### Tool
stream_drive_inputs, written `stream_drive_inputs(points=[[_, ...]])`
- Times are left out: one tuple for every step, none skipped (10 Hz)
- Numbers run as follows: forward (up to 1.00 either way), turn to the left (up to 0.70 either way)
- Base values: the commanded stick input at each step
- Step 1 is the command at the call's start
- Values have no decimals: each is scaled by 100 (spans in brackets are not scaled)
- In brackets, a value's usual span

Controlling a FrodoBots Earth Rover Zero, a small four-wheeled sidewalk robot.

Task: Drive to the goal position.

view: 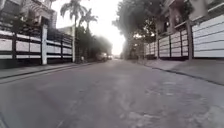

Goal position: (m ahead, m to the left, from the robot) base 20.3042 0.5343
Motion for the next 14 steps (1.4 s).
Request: stream_drive_inputs(points=[[44,-44],[44,-44],[44,-44],[44,-14],[44,0],[44,0],[44,0],[44,0],[44,0],[44,0],[44,0],[44,0],[44,-33],[44,-41]])
